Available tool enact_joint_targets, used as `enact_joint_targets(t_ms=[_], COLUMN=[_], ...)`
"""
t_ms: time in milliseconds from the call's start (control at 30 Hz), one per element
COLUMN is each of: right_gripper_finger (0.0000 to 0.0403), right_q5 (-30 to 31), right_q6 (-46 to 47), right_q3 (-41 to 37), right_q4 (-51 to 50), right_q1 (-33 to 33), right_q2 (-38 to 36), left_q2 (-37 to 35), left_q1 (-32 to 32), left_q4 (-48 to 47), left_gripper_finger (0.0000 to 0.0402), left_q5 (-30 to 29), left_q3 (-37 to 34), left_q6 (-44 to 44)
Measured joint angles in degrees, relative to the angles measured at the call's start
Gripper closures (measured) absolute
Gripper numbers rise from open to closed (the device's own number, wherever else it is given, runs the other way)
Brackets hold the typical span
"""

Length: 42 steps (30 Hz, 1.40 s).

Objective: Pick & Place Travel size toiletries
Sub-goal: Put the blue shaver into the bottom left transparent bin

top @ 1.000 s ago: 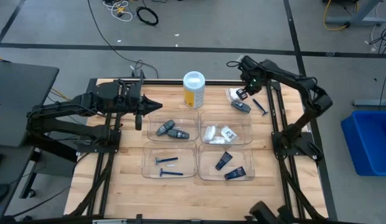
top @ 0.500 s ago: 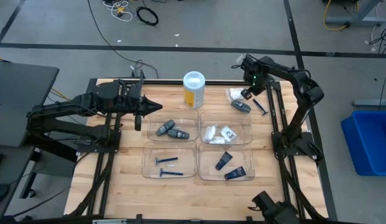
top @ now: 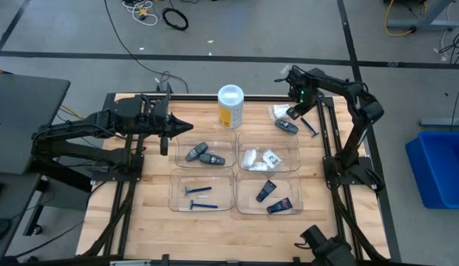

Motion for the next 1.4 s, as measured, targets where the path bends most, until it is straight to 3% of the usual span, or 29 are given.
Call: enact_joint_targets(t_ms=[267, 433, 833, 1133, 1400], right_gripper_finger=[0.0185, 0.0157, 0.0169, 0.0156, 0.0173], right_q5=[-2.90, -3.03, -0.69, 1.70, 4.05], right_q6=[-3.51, -4.50, -6.80, -8.52, -9.39], right_q3=[-3.36, -3.52, -3.54, -3.54, -5.70], right_q4=[1.24, 2.04, 3.81, 3.76, 6.40], right_q1=[-1.62, -1.90, -0.48, -0.20, -0.78], right_q2=[0.00, 0.00, 2.76, 4.04, 4.04], left_q2=[0.00, 0.00, 0.00, 0.00, 0.00], left_q1=[0.02, 0.02, 0.02, 0.02, 0.02], left_q4=[0.00, 0.00, 0.02, 0.06, 0.05], left_gripper_finger=[0.0398, 0.0395, 0.0396, 0.0395, 0.0394], left_q5=[-0.26, -0.44, -0.46, -0.46, -0.45], left_q3=[0.00, 0.00, 0.00, 0.00, 0.00], left_q6=[0.31, 0.26, -0.20, -1.74, -1.74])
